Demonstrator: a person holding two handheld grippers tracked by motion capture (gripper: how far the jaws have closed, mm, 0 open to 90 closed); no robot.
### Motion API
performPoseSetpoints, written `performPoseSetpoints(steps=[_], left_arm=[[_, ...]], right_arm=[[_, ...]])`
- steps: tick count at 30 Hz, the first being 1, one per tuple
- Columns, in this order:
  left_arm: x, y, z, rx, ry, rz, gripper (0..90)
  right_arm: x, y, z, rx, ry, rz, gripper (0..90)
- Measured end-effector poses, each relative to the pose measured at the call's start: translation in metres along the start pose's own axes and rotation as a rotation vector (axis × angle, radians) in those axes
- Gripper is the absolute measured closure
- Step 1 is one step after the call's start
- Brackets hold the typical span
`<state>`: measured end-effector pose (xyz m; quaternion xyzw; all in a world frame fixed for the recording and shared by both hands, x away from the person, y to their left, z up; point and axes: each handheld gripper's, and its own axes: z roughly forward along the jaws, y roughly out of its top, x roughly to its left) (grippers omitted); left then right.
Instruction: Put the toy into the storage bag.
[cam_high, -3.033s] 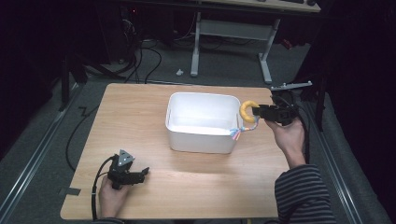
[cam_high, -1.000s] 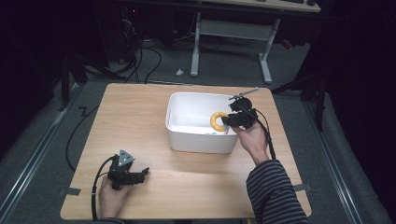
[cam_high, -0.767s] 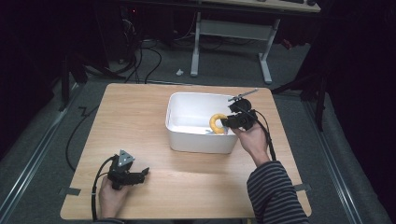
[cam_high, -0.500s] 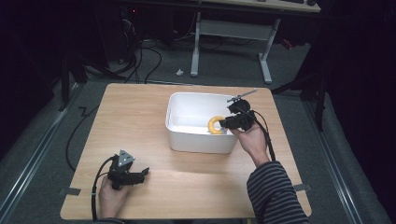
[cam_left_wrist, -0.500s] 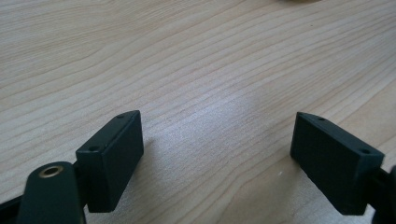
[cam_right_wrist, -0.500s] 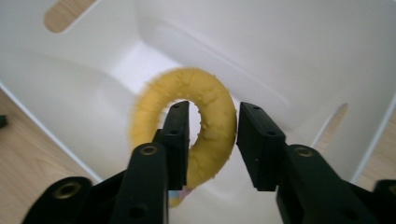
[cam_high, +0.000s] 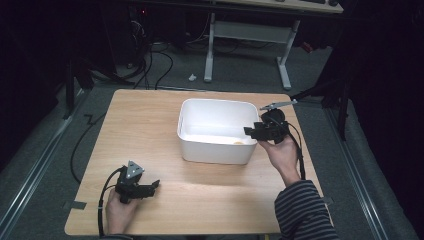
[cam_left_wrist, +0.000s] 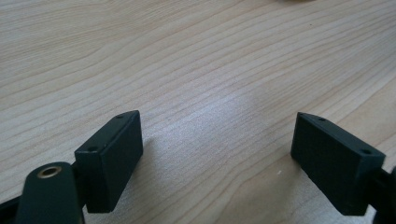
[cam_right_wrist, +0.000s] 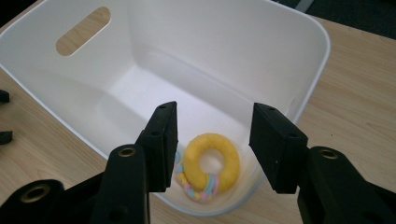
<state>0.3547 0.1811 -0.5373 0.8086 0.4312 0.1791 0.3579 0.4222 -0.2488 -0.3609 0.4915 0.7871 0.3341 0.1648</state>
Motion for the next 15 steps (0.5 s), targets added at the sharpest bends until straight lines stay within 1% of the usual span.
performPoseSetpoints(steps=[1,5,11,15], left_arm=[[0.0,0.0,0.0,-0.001,0.0,-0.001,17.0],[0.0,0.0,0.0,-0.001,0.0,-0.001,16.9],[0.0,0.0,0.0,-0.001,0.0,-0.001,16.9],[0.0,0.0,0.0,-0.001,0.0,-0.001,16.9]], right_arm=[[-0.002,-0.002,-0.003,-0.016,-0.002,0.002,52.2],[-0.007,-0.007,-0.011,-0.04,-0.004,0.018,52.2],[-0.014,-0.013,-0.018,-0.054,-0.015,0.035,52.2],[-0.018,-0.015,-0.026,-0.074,-0.019,0.046,52.3]])
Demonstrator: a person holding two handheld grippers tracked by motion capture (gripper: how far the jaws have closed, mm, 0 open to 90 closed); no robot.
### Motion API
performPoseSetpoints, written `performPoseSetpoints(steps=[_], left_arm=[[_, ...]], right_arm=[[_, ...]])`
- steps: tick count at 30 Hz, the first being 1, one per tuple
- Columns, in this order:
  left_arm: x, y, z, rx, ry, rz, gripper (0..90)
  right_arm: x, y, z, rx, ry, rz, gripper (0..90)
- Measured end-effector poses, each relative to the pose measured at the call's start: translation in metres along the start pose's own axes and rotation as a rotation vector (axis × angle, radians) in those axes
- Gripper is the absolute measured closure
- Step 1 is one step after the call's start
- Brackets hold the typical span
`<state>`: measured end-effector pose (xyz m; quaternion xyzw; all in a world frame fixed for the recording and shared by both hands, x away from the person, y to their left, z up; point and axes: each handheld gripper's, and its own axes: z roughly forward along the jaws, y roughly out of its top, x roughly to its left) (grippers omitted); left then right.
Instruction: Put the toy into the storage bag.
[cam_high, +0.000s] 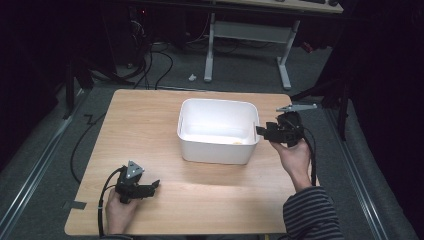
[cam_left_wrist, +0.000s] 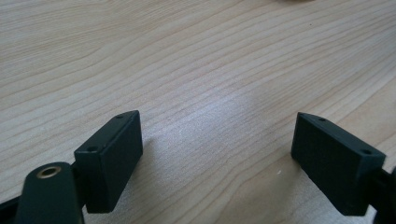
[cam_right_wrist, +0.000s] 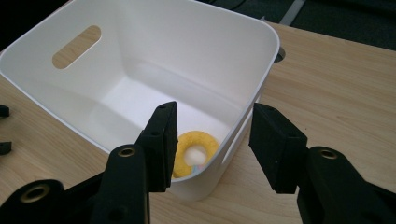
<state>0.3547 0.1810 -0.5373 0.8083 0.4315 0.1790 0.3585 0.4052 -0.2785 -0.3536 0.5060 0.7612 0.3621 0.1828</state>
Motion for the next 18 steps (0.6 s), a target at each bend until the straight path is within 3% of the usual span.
performPoseSetpoints(steps=[18], left_arm=[[0.0,0.0,0.0,0.0,0.0,0.0,16.9]], right_arm=[[-0.011,-0.011,-0.026,-0.032,-0.025,0.009,51.9]])
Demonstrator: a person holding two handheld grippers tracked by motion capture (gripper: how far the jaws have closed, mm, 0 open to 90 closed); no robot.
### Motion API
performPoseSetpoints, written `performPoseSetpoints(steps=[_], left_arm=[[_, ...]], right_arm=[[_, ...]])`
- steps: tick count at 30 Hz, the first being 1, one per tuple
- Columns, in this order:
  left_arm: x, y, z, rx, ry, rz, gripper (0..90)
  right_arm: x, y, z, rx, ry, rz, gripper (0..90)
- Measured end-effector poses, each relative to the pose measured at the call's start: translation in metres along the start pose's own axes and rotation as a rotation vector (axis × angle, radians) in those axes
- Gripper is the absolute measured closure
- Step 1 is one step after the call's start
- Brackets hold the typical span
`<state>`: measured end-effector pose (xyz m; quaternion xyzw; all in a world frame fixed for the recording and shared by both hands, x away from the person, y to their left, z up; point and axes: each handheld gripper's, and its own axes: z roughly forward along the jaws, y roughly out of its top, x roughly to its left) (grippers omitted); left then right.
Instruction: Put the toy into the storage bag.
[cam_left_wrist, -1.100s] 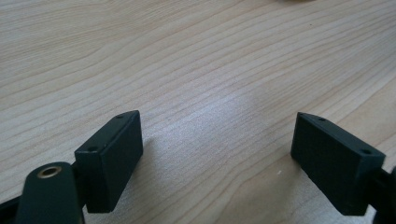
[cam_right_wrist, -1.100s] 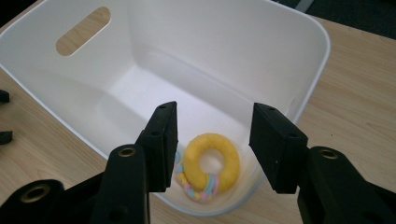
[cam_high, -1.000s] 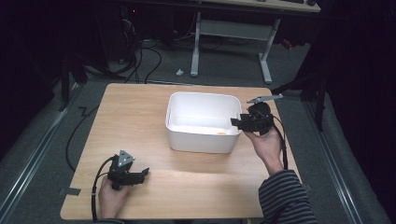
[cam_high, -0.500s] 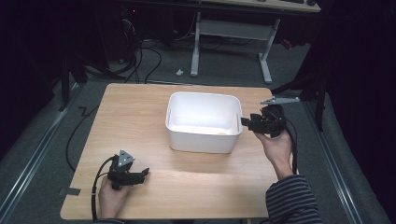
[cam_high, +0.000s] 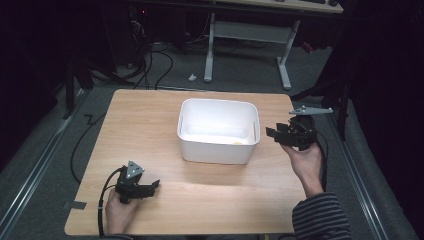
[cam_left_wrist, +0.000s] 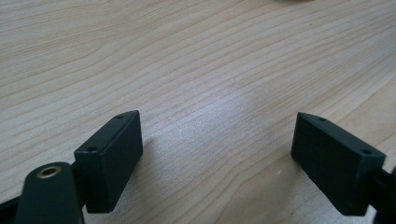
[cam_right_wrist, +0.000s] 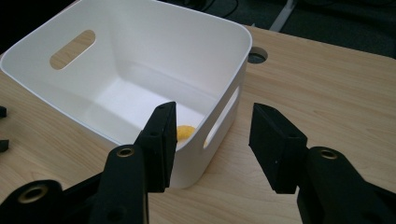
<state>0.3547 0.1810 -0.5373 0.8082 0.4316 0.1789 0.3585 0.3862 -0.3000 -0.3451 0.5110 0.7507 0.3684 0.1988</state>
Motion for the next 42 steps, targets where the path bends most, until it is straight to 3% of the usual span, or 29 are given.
performPoseSetpoints(steps=[7,19,24,27,31,42], left_arm=[[0.0,0.0,0.0,0.0,0.0,0.0,16.9],[0.0,0.0,0.0,0.0,0.0,0.001,16.9],[0.0,0.0,0.0,0.001,0.001,0.001,16.9],[0.0,0.001,0.001,-0.002,0.005,-0.003,16.9],[0.0,0.001,0.001,-0.001,0.006,-0.002,16.8],[0.0,0.001,0.002,-0.002,0.009,-0.005,17.0]], right_arm=[[-0.009,-0.012,-0.006,0.0,-0.002,0.034,51.6],[-0.007,-0.022,-0.023,-0.005,-0.024,0.008,50.9],[-0.013,-0.032,-0.029,-0.033,-0.002,0.036,50.9],[-0.015,-0.037,-0.031,-0.028,-0.012,0.018,50.8],[-0.018,-0.043,-0.036,-0.056,0.014,0.017,50.9],[-0.027,-0.066,-0.04,-0.05,0.022,0.033,51.0]])
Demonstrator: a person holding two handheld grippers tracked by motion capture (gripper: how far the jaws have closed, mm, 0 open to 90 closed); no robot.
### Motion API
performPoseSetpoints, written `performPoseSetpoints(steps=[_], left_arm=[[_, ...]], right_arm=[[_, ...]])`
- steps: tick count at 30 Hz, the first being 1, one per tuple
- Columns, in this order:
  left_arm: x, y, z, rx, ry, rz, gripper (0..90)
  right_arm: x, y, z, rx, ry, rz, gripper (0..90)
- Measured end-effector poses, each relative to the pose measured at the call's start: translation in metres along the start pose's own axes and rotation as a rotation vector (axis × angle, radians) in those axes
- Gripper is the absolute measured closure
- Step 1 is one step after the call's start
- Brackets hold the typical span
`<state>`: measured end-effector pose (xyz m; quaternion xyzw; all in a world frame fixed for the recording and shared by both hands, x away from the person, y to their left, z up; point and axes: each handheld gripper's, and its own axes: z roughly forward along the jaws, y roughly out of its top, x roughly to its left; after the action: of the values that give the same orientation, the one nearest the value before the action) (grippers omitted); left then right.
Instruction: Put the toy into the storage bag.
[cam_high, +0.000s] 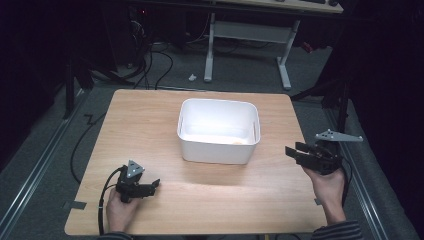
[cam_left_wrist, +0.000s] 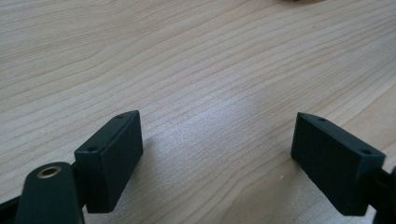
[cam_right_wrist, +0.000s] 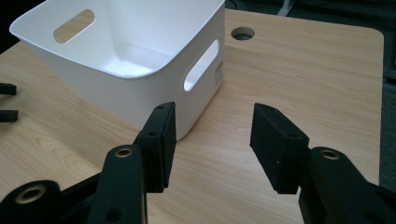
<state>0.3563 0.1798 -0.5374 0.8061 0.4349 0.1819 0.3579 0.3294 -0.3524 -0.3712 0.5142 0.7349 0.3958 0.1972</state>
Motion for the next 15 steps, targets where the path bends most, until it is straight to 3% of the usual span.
performPoseSetpoints(steps=[15], left_arm=[[0.0,0.0,0.0,0.001,0.001,-0.002,17.1]], right_arm=[[0.003,-0.025,-0.001,-0.022,0.006,0.014,51.3]])
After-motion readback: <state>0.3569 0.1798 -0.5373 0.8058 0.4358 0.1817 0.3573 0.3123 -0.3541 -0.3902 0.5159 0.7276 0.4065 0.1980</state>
